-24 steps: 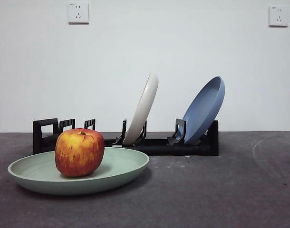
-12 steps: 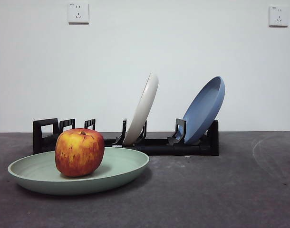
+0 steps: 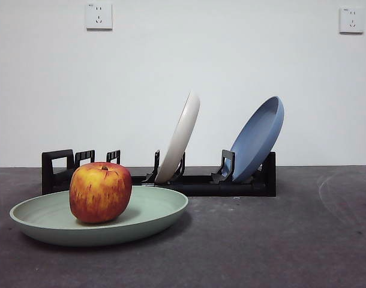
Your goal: Take the green plate from the plate rack,put the plate on the table,take the apple from the table,put the apple in the plate
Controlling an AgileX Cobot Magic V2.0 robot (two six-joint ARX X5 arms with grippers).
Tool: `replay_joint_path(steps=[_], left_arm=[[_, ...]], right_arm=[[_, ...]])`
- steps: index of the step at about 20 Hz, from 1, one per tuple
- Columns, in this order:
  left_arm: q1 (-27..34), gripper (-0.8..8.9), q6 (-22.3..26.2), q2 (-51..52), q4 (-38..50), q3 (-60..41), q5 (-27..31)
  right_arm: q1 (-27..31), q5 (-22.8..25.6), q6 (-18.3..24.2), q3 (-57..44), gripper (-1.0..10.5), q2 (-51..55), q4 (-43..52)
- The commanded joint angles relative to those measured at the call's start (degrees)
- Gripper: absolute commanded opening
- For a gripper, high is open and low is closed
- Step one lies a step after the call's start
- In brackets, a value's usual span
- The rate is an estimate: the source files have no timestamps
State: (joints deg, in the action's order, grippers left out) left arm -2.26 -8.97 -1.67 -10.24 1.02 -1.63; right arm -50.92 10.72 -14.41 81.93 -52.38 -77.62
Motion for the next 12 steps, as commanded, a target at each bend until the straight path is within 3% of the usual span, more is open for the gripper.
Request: replay_joint_path(steps=[1, 3, 6, 8, 9, 11, 12], left_arm=[[0.1, -0.03, 0.9, -0.4, 0.7, -0.4, 0.2], [0.1, -0.03, 0.9, -0.8, 0.7, -0.4, 0.2], [0.1, -0.03, 0.9, -1.6, 0.7, -0.4, 0.2], [0.1, -0.03, 0.9, -2.1, 0.7, -0.4, 0.2], [0.1, -0.03, 0.9, -2.2, 0.7, -0.4, 0.2], [0.1, -0.03, 0.9, -2.4, 0.7, -0.4, 0.2], [0.1, -0.03, 0.9, -2.5, 0.7, -0.4, 0.2]], right_arm=[[0.0, 0.3, -0.5, -0.7, 0.0, 0.0, -1.2], [0.0, 0.3, -0.5, -0.7, 0.0, 0.0, -1.2], [0.2, 2.0, 2.7, -0.8, 0.0, 0.1, -0.6], [4.5, 8.3, 9.6, -3.4, 0.0, 2.1, 7.6], [8.1, 7.3, 15.2, -6.8, 0.0, 3.6, 15.1], [18.8, -1.7, 24.3, -18.5, 0.0, 7.9, 33.7], [24.4, -6.4, 25.2, -24.8, 0.0, 10.0, 41.7]])
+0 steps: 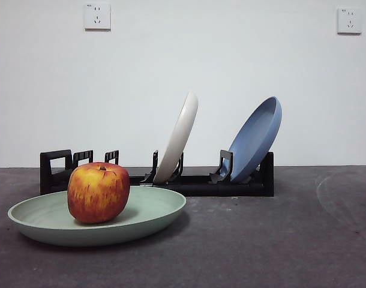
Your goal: Take the green plate from the plate rack,put the plate on the table,take the apple from the table,put the apple in the plate
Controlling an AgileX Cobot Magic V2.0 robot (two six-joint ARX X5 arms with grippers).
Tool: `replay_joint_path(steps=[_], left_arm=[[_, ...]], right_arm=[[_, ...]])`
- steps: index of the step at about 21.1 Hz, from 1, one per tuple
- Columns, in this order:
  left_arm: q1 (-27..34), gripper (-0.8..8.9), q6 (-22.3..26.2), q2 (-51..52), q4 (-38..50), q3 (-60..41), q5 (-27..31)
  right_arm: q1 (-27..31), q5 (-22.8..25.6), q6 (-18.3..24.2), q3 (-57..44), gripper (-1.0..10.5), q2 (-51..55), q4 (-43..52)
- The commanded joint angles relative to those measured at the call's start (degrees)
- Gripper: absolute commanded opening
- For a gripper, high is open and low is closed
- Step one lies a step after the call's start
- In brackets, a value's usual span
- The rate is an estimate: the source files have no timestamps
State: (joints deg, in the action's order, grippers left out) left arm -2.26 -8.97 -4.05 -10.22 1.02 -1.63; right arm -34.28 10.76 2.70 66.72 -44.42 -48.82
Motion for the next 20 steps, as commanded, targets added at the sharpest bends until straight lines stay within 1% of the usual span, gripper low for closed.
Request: replay_joint_path(steps=[1, 3, 4, 5, 6, 7, 9, 18, 20], left_arm=[[0.1, -0.03, 0.9, -0.2, 0.7, -0.4, 0.2], [0.1, -0.03, 0.9, -0.5, 0.7, -0.4, 0.2], [0.1, -0.03, 0.9, -0.5, 0.7, -0.4, 0.2], [0.1, -0.03, 0.9, -0.5, 0.7, -0.4, 0.2], [0.1, -0.03, 0.9, -0.5, 0.7, -0.4, 0.2], [0.1, -0.03, 0.9, -0.5, 0.7, -0.4, 0.2], [0.1, -0.03, 0.9, -0.5, 0.7, -0.4, 0.2], [0.1, -0.03, 0.9, -0.5, 0.7, -0.4, 0.2], [0.1, -0.03, 0.9, -0.5, 0.7, -0.4, 0.2]], right_arm=[[14.5, -11.8, 7.7, -17.7, 0.0, 4.2, 21.9], [23.7, -20.3, 4.5, -31.8, 0.0, 8.5, 34.4], [27.1, -20.8, 3.1, -38.6, 0.0, 11.8, 38.2], [29.4, -18.8, 1.9, -44.5, 0.0, 15.4, 40.6], [31.1, -15.1, 0.4, -50.0, 0.0, 19.1, 41.9], [31.7, -12.3, -0.7, -53.5, 0.0, 22.3, 41.9], [31.7, -10.2, -1.7, -57.5, 0.0, 26.8, 42.1], [31.7, -9.9, -1.7, -65.8, 0.0, 40.3, 43.1], [31.7, -9.8, -1.6, -65.9, 0.0, 41.9, 39.8]])
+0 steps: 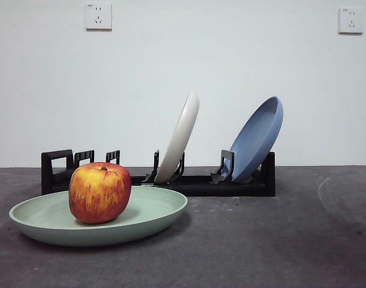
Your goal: Take the green plate from the plate rack,put the plate on the table,take the apple from the table,put the apple in the plate
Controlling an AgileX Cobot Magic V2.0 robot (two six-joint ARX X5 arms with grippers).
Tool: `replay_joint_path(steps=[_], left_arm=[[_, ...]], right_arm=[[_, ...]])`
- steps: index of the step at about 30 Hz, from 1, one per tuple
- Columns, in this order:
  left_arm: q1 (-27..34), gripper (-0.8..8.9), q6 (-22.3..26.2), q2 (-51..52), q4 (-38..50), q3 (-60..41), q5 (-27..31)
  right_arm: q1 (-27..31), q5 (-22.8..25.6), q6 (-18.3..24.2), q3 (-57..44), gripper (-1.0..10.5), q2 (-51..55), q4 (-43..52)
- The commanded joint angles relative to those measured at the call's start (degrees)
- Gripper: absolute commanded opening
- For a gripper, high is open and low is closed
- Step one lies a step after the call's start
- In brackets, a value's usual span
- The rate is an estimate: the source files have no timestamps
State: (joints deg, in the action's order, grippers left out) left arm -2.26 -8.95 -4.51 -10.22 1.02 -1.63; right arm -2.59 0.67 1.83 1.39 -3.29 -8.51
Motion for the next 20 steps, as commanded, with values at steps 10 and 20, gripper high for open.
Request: replay_joint_path(steps=[10, 20], left_arm=[[0.1, -0.03, 0.8, 0.0, 0.8, -0.4, 0.2], [0.1, -0.03, 0.8, 0.0, 0.8, -0.4, 0.2]], right_arm=[[0.0, 0.2, 0.7, -0.6, 0.0, 2.9, -2.5], [0.0, 0.4, 1.4, -0.6, 0.0, 2.7, -2.0]])
